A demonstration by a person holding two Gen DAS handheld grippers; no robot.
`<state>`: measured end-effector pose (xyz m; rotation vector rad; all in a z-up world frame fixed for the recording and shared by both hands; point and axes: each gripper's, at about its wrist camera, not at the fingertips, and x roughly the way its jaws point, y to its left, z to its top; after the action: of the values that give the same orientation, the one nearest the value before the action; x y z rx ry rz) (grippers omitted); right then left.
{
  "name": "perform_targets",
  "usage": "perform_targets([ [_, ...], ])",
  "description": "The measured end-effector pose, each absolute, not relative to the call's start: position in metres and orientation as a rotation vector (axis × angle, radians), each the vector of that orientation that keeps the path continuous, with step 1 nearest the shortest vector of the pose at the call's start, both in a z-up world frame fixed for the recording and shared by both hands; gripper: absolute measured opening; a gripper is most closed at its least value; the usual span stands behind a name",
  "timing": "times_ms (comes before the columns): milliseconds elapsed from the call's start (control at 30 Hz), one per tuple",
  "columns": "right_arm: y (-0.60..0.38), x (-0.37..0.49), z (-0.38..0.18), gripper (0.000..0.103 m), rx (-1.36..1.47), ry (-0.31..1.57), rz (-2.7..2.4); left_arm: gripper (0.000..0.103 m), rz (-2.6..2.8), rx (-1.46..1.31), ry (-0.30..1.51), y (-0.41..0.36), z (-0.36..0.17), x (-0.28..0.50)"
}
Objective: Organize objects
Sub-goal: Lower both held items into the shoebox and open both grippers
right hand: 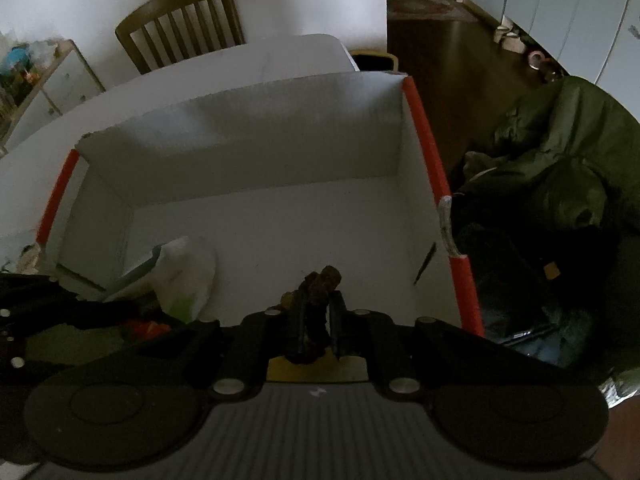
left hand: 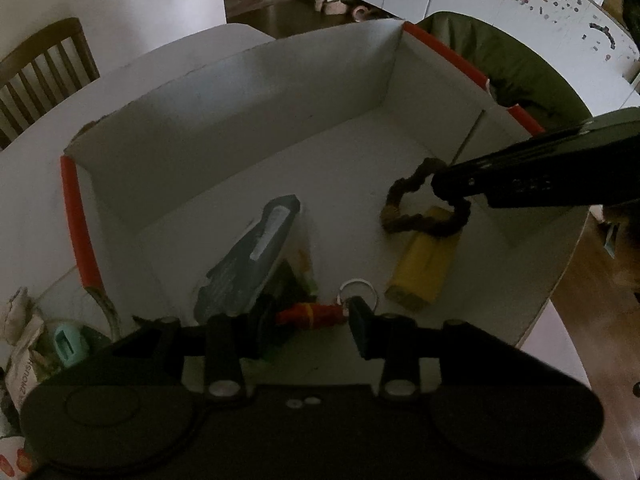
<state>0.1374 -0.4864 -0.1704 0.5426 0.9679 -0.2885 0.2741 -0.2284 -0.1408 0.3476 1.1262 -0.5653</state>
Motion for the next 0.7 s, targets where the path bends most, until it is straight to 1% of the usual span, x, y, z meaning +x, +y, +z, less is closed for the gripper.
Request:
perform_targets([
  [33, -0.487, 0.135, -0.169, 0.011, 0.547, 0.961, -0.284, 0.044, -0.561, 0.344, 1.124, -0.228, -0.14, 0.274],
  [67, -0.487, 0.132, -0.167, 0.012, 0.55, 0.956, -0.281, 0.051, -0.556, 0.338, 1.121, -0.227, -0.14, 0.273],
  [100, -0.487, 0.129, -0.165, 0.012, 0.552, 0.947, -0.274, 0.052, -0.557, 0.327, 1.117, -0.226, -0.139, 0.272],
  [333, -0.486, 0.112, -0.148, 0.012, 0.572, 0.883, -0.236, 0.053, -0.569, 0.287, 1.096, -0.225, -0.136, 0.267],
  [533, -0.481, 0.098, -0.129, 0.013, 0.568, 0.831, -0.213, 0.054, -0.593, 0.23, 1.062, -0.214, -0.119, 0.252],
  [600, -0.478, 0.093, -0.122, 0.016, 0.562, 0.812, -0.207, 0.054, -0.606, 0.208, 1.039, -0.211, -0.11, 0.245],
  [667, -0.474, 0.087, -0.114, 0.025, 0.556, 0.786, -0.199, 0.054, -0.609, 0.19, 1.014, -0.207, -0.1, 0.236],
  [700, -0.471, 0.084, -0.109, 0.027, 0.554, 0.771, -0.193, 0.054, -0.612, 0.178, 1.002, -0.203, -0.094, 0.232],
])
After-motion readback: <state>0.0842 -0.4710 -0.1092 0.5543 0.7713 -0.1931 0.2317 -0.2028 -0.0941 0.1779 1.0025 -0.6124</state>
